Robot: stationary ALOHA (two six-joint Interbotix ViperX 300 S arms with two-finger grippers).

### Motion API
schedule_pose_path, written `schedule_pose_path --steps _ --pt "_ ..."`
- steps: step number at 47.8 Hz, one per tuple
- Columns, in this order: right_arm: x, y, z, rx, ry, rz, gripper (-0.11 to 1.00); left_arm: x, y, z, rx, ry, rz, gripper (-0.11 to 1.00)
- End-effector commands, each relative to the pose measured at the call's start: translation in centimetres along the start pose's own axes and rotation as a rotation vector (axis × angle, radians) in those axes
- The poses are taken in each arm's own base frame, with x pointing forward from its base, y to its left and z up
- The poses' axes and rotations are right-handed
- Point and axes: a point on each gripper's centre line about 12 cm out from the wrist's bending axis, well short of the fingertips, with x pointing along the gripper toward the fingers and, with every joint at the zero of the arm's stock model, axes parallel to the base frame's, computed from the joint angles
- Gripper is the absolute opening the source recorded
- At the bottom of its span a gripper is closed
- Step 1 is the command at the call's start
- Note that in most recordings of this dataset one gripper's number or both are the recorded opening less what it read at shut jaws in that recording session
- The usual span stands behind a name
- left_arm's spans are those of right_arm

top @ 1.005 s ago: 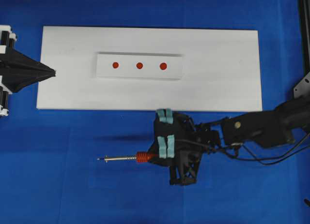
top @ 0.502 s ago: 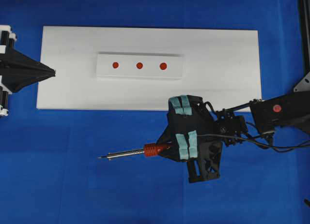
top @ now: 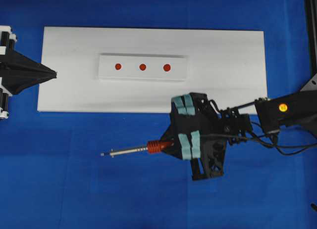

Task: Touch the tip of the soldering iron to the mark.
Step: 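Lift the soldering iron and carry it above the red dots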

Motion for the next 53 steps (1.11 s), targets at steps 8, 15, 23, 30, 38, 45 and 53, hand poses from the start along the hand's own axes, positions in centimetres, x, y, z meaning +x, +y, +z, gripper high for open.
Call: schedule_pose_path --steps 8,15,23,30,38,45,53 --pt "-1.9 -3.9 1.9 0.012 -0.034 -0.093 0.06 0.2 0.0 0.4 -0.015 -0.012 0.000 0.02" --pt "-2.5 -6.9 2.3 0.017 -0.026 -0.170 0.06 0.2 0.0 0.4 -0.023 -0.011 0.000 0.02" --pt "-3.4 -10.5 2.5 0.018 -0.011 -0.268 0.06 0.2 0.0 0.4 -0.022 -0.011 -0.001 0.02" --pt "-4.1 -13.4 2.7 0.016 -0.013 -0.342 0.06 0.2 0.0 0.4 -0.022 -0.011 -0.001 0.02" --pt "-4.9 -15.6 3.0 0.016 -0.020 -0.399 0.06 0.2 0.0 0.4 -0.022 -0.012 -0.001 0.02" --pt "-5.2 -16.5 3.1 -0.005 -0.016 -0.421 0.06 0.2 0.0 0.4 -0.022 -0.011 -0.001 0.02" --pt "-5.1 -16.6 3.2 -0.021 -0.014 -0.421 0.06 0.2 0.0 0.4 -0.021 -0.012 0.000 0.02"
